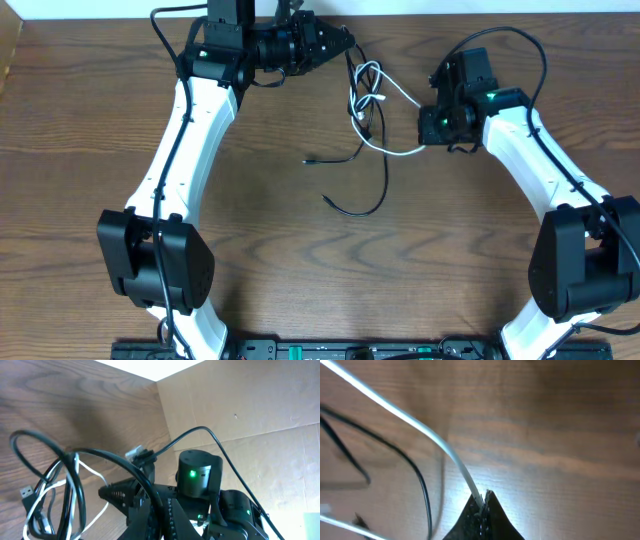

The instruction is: Untangle cables

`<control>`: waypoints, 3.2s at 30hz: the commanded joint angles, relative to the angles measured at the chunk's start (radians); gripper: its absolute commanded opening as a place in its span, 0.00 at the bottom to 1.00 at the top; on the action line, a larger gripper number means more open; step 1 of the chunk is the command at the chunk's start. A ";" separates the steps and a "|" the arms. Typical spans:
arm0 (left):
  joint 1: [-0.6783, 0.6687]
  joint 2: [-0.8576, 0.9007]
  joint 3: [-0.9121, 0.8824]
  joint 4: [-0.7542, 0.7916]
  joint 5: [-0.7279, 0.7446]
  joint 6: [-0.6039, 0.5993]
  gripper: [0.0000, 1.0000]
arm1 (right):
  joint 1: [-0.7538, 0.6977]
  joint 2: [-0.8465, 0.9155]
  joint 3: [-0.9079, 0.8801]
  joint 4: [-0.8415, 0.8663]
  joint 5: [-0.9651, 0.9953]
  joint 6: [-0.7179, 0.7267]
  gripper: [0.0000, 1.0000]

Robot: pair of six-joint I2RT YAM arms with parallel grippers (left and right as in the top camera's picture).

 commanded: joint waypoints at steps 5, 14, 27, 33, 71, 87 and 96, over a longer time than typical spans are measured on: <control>0.024 -0.002 0.005 0.002 -0.006 0.055 0.07 | -0.040 0.006 -0.006 -0.114 0.272 0.062 0.01; 0.022 -0.002 0.005 -0.303 -0.244 0.275 0.08 | -0.183 0.006 -0.006 -0.107 0.245 0.084 0.01; 0.022 -0.002 0.005 -0.455 -0.665 0.367 0.07 | -0.391 0.006 -0.006 -0.130 0.175 0.078 0.01; 0.022 -0.002 0.005 -0.541 -0.903 0.391 0.07 | -0.458 0.006 -0.006 -0.134 0.091 0.060 0.01; 0.110 -0.002 0.005 -0.621 -0.784 0.452 0.17 | -0.560 0.005 0.032 -0.120 -0.246 -0.217 0.47; -0.153 0.127 0.005 -0.605 -0.774 0.239 0.50 | -0.507 0.005 0.037 -0.081 -0.266 -0.189 0.54; -0.262 0.275 0.005 -0.575 -0.765 -0.100 0.29 | -0.507 0.005 0.037 -0.081 -0.257 -0.179 0.61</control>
